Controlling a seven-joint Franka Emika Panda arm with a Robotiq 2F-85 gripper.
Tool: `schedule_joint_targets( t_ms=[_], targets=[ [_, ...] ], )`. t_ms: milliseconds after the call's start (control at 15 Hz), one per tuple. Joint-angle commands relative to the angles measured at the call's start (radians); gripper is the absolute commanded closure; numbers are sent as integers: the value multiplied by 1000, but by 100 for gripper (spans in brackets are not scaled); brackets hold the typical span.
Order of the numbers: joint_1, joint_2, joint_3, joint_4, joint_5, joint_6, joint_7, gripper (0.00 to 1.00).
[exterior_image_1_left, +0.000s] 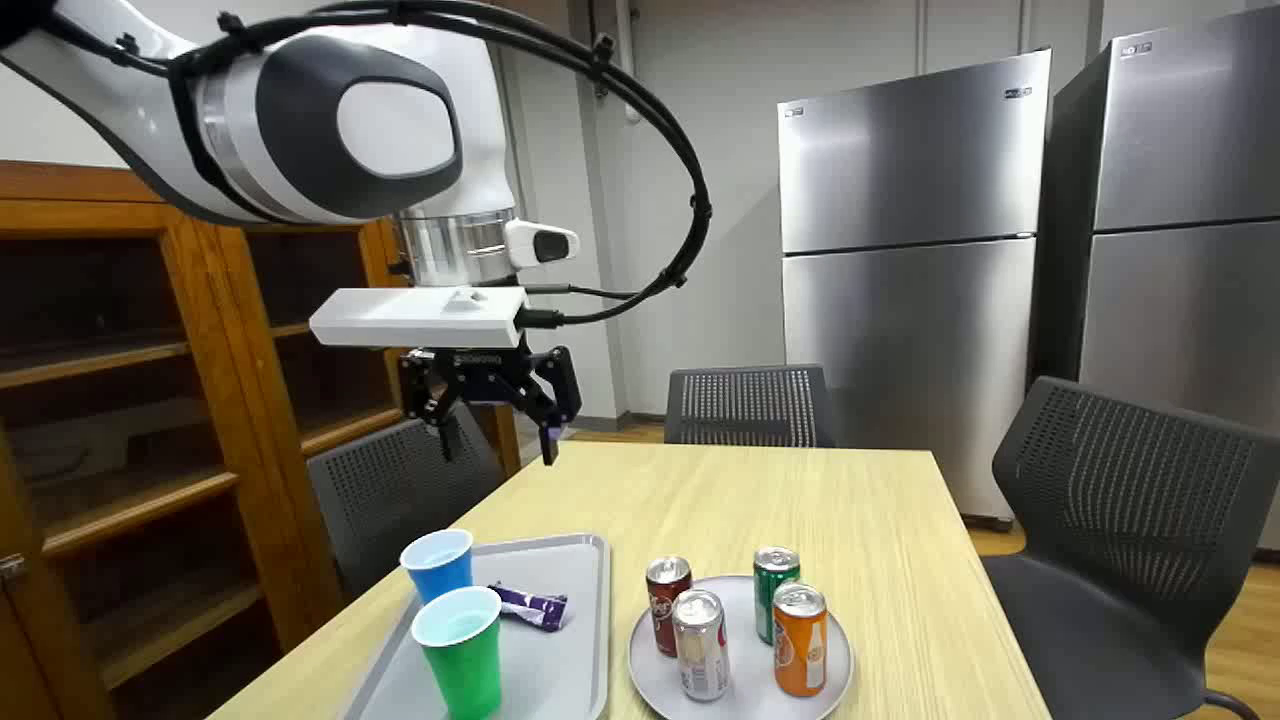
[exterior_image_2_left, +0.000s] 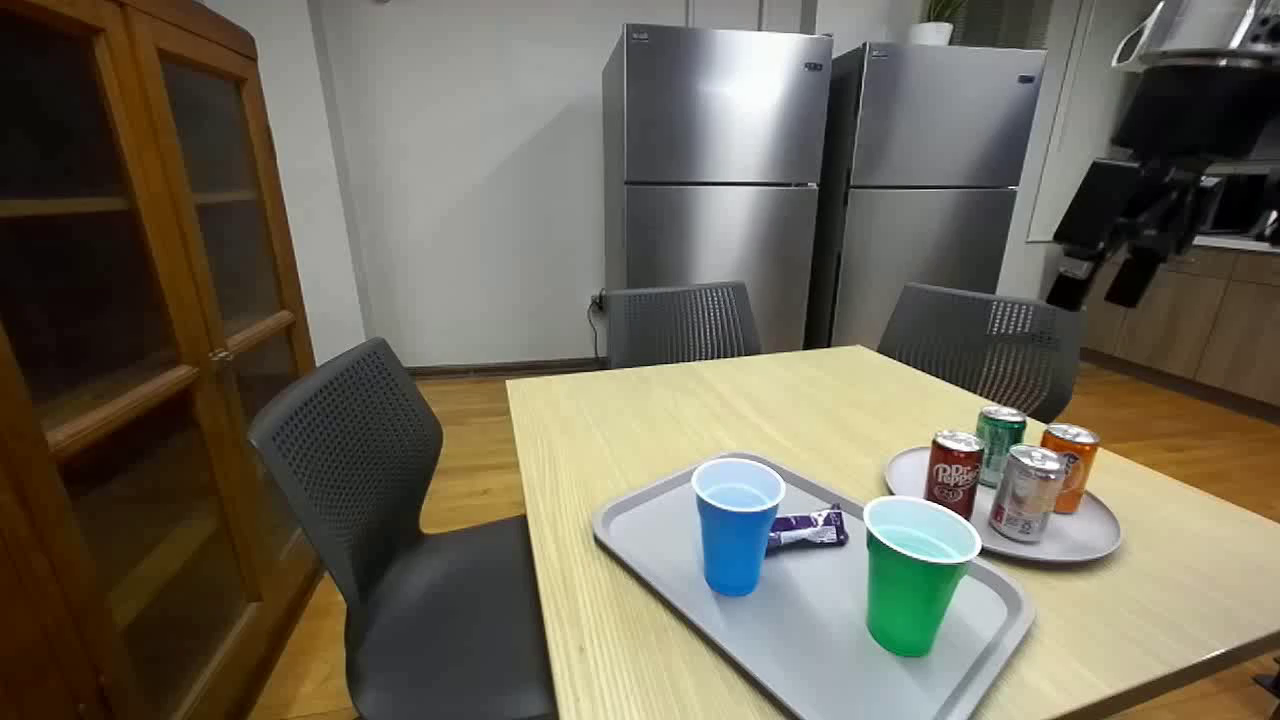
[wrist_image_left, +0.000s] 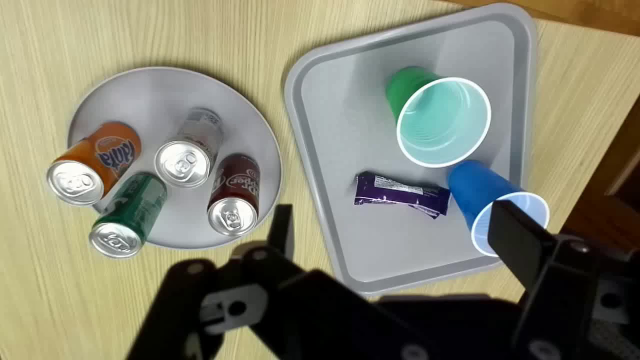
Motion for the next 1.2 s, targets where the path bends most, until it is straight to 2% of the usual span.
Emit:
schedule_joint_targets(
  t_ms=[0, 667, 1133],
  targets=[
    [-13, 2, 15, 1, 12, -3, -8, 0],
    [0, 19, 9, 2, 31, 10, -11, 0],
    [101, 146, 12, 3, 141, 170, -44, 0]
  ],
)
